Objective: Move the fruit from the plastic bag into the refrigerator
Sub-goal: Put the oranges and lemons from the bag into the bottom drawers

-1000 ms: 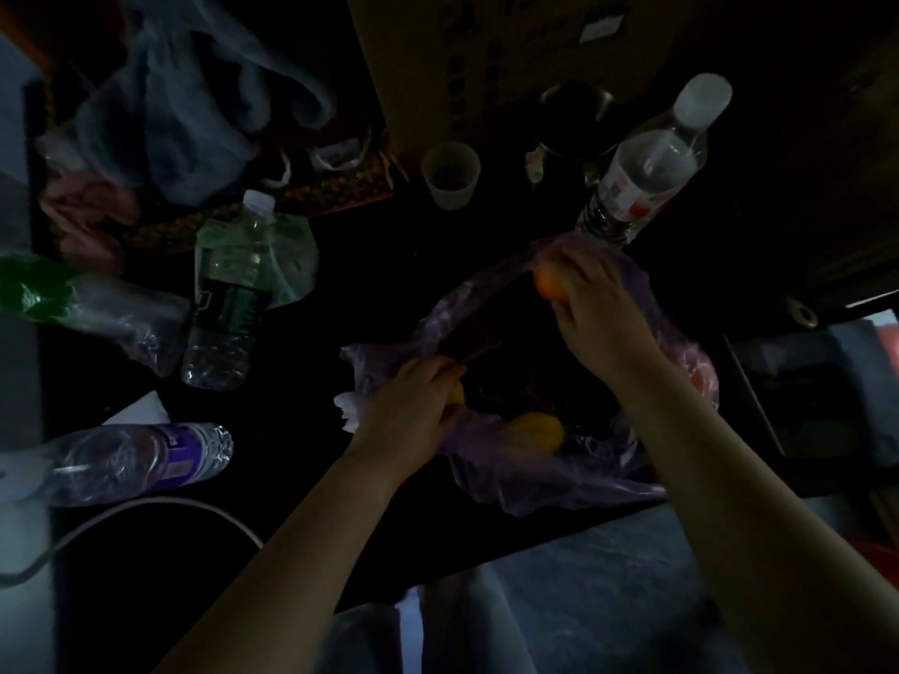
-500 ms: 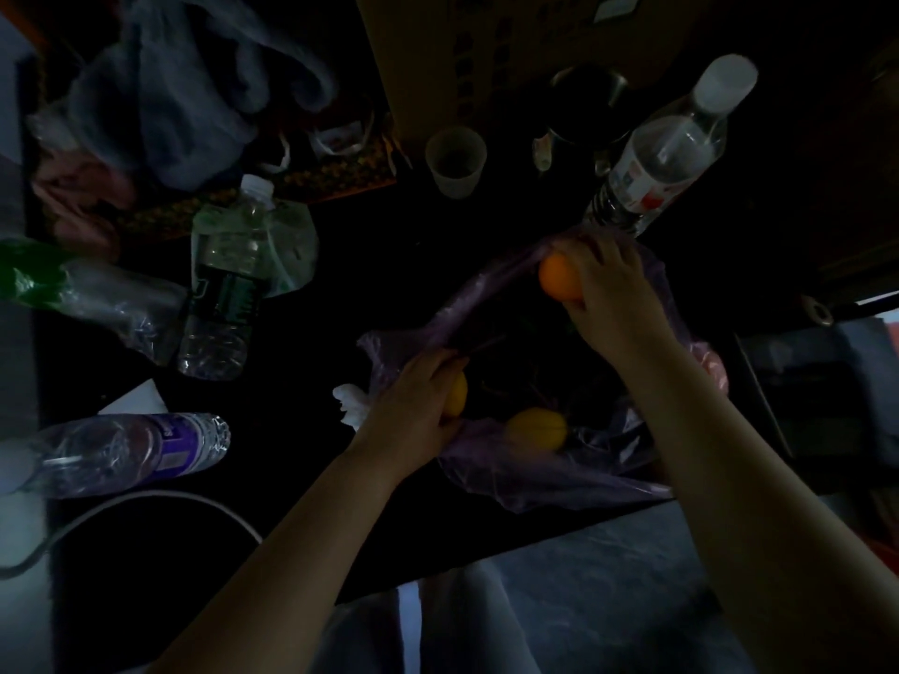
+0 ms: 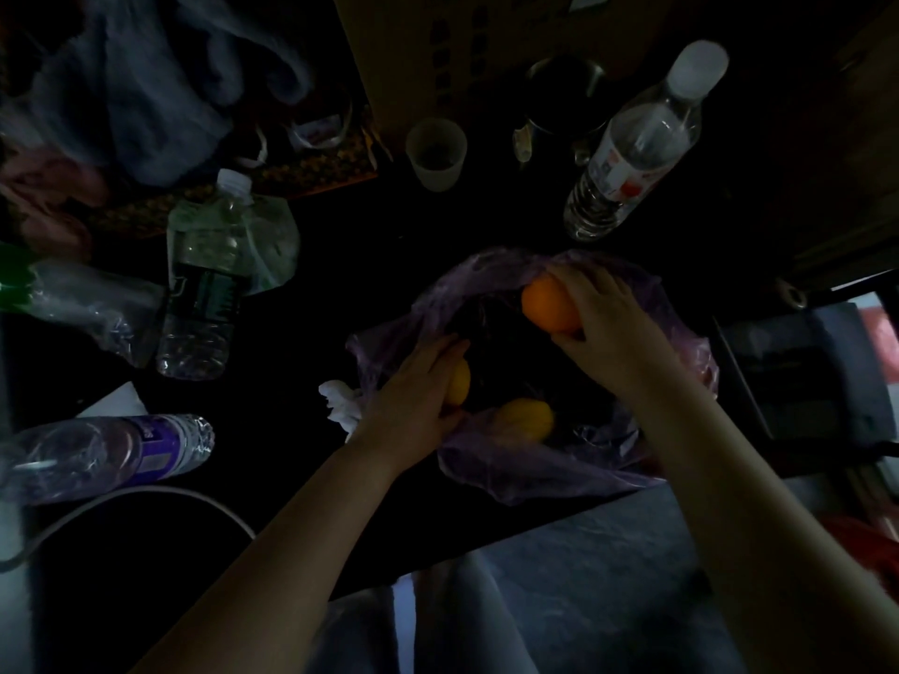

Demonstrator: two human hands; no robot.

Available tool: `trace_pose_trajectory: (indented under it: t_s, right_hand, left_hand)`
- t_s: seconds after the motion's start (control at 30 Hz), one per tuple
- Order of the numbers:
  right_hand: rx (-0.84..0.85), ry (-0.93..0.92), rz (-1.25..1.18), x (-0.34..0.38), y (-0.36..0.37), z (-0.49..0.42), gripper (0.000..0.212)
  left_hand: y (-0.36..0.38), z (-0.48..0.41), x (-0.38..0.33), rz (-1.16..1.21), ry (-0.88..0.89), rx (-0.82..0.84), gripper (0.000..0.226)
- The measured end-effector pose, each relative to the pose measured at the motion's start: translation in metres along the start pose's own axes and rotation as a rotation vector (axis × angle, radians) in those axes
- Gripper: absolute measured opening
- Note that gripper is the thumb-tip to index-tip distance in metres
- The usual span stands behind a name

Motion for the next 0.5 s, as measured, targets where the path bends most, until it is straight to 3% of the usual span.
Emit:
trace_pose_trajectory:
  t_s: [0.17, 0.23, 0.4, 0.5]
  right_hand:
    - [-0.247, -0.122, -0.029, 0.006, -0.007, 0.015, 0.061]
    - [-0.258, -0.214, -0.030, 0.010, -0.005, 0.017, 0.047]
    - [-0.134, -0.338, 0.100, 0.002, 0.007, -0.001, 0.053]
    - [-0.155, -0.261, 0.094, -0.004, 0.005, -0.008, 0.064]
  left_hand:
    - [-0.005, 0.002, -0.007, -0.089, 0.061, -0.219, 0.052]
    - [-0.004, 0.001, -0.013, -0.081, 0.101, -0.300, 0.041]
    - [0.003, -0.003, -0.011, -0.088, -0.007, -0.171, 0.029]
    - [0.004, -0.002, -0.008, -0.096, -0.077, -0.129, 0.025]
Point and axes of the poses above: each hand's wrist, its own z-axis away from the middle knuckle, its own y-axis out of the palm, x = y × z, the point moved 1 cm from there along -z, towards the middle knuckle, and after that the axes turned 1 degree about z, right-handed, at the moved point
